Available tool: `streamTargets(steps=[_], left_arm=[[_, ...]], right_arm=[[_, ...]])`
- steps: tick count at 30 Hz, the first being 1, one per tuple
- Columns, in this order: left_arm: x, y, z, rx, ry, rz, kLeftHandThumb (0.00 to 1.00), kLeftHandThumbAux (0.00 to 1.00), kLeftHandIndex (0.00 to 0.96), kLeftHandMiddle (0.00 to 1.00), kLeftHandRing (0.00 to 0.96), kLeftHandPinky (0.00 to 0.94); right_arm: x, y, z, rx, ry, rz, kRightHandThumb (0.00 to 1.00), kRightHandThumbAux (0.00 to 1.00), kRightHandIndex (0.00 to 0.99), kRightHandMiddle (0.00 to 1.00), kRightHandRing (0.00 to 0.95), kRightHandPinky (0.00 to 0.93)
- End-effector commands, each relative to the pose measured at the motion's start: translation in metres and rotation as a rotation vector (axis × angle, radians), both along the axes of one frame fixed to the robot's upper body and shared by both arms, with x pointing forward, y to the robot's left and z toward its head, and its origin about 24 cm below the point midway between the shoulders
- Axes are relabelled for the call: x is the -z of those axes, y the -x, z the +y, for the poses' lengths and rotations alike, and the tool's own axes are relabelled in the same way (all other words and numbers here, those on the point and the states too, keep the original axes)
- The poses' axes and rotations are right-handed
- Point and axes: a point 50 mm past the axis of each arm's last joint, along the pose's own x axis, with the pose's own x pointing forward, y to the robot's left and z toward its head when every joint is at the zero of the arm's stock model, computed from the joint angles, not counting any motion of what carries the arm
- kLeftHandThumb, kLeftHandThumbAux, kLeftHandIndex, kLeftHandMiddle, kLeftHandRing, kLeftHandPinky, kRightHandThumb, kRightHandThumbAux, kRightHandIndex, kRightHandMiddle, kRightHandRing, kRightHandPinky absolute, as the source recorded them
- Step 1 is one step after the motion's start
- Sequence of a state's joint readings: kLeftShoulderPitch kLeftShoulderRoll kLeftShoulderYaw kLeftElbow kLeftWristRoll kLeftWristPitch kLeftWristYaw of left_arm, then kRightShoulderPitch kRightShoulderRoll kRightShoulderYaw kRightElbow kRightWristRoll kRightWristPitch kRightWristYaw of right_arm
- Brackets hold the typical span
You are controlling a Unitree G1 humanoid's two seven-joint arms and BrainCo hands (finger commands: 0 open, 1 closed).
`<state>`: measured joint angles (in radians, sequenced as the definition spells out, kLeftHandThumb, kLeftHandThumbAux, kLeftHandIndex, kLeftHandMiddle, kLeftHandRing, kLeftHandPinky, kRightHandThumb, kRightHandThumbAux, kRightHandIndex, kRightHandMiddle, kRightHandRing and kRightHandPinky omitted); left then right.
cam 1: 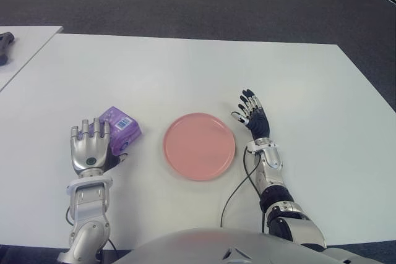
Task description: Put the tissue paper into the plate.
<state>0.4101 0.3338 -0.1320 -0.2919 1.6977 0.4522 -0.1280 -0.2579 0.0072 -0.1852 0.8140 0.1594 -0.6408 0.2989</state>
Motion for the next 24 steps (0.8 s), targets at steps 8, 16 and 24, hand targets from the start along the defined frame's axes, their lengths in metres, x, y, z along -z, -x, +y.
streamTargets(steps=[8, 16, 24], left_arm=[[0.0129, 0.0007, -0.007, -0.004, 0.072, 0.052, 0.039, 0.362, 0.0, 0.0, 0.0, 0.0], [0.0134, 0.0022, -0.0094, -0.001, 0.082, 0.053, 0.039, 0.367, 0.0, 0.0, 0.0, 0.0], [0.0145, 0.002, -0.0105, 0.008, 0.096, 0.044, 0.037, 0.368, 0.0, 0.0, 0.0, 0.0]], right_arm=[[0.041, 0.038, -0.0133, 0.057, -0.029, 0.184, 0.033, 0.833, 0.046, 0.019, 0.013, 0.071], [0.041, 0.0397, -0.0148, 0.058, -0.029, 0.182, 0.033, 0.833, 0.046, 0.019, 0.013, 0.071], [0.0404, 0.0408, -0.0162, 0.058, -0.028, 0.179, 0.033, 0.833, 0.046, 0.019, 0.013, 0.071]])
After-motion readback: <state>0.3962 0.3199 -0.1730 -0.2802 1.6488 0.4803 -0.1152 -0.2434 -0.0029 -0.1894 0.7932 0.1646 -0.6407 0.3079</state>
